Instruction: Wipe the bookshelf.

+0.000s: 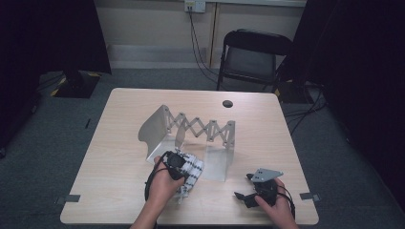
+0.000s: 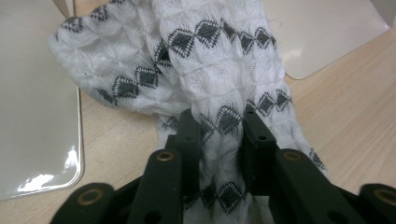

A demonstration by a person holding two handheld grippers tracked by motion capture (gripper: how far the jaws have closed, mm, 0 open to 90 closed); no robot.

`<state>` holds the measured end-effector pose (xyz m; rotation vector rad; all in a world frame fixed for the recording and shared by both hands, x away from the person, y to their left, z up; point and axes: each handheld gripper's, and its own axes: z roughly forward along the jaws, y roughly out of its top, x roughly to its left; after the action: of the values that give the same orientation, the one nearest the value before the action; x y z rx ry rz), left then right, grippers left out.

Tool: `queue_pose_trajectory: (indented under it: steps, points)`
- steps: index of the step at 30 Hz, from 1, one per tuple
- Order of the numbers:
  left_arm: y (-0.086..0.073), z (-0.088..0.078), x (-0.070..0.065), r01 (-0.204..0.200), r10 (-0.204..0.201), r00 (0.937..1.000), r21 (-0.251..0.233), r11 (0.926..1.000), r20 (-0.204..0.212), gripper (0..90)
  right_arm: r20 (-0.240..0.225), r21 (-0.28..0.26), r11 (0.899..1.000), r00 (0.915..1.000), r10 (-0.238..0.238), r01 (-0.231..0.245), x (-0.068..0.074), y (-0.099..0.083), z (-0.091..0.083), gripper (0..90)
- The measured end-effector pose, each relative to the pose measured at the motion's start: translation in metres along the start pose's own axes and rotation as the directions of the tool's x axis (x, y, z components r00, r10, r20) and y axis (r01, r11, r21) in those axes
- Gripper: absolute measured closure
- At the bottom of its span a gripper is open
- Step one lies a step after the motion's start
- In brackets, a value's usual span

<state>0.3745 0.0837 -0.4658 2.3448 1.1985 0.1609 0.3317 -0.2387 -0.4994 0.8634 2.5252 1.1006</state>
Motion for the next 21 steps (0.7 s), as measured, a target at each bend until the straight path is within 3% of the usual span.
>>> queue_pose_trajectory:
  steps: [6,13,21]
  points:
    - [0.004,0.000,0.000,0.025,-0.025,0.9997,0.010,0.9996,0.006,77.9,0.000,0.000,1.000,1.0000,0.000,0.000,0.000,0.000,0.000,13.3]
    - [0.016,0.004,0.001,0.038,-0.038,0.9992,-0.036,0.9986,0.010,76.7,-0.001,0.000,1.000,1.0000,0.000,0.000,0.000,0.000,0.000,13.3]
    - [0.014,-0.001,0.002,0.038,-0.038,0.9993,-0.052,0.9979,-0.002,53.8,-0.001,0.000,1.000,1.0000,0.000,0.000,0.000,0.000,0.000,13.3]
